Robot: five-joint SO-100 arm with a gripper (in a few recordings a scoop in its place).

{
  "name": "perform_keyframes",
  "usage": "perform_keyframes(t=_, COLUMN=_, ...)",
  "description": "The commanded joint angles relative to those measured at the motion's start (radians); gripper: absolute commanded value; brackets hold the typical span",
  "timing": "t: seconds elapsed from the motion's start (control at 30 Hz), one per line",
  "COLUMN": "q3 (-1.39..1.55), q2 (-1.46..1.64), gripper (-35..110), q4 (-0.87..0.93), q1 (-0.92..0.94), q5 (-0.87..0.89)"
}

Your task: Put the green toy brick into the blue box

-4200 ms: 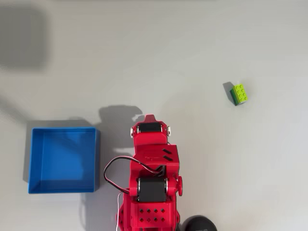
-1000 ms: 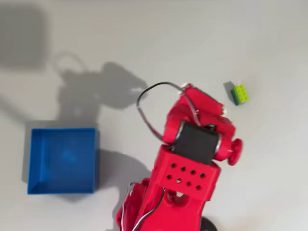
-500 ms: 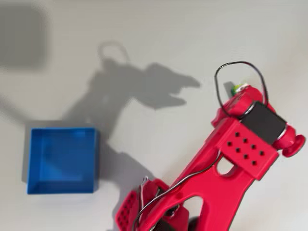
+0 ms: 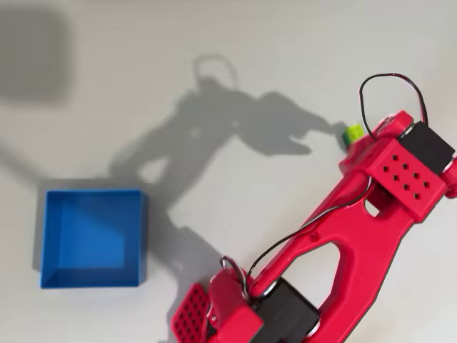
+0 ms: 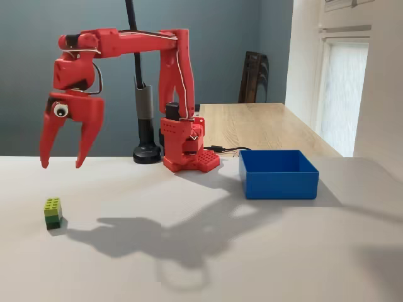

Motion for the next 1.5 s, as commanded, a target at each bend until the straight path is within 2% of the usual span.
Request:
perform_keyframes(t=0.0, q3=-0.086, q2=-0.006, gripper=21, q4=-0.014, q1=0.02, q5=0.038)
perform_keyframes(t=0.83, q3=-0.117, q2=-0.282, gripper=21, q4=-0.212, q1=0.005, q5=0.124)
perform_keyframes(t=1.07, q3=-0.109, q2=-0.327, gripper=16, q4=-0.259, q1=-0.002, q5=0.127)
perform_keyframes(t=1.27, q3=-0.101, q2=-0.341, gripper=2, q4=-0.272, q1=-0.017, q5=0.141)
perform_keyframes(t=1.47, q3=-0.074, q2=-0.337, gripper=0, q4=-0.272, q1=-0.028, q5=0.133)
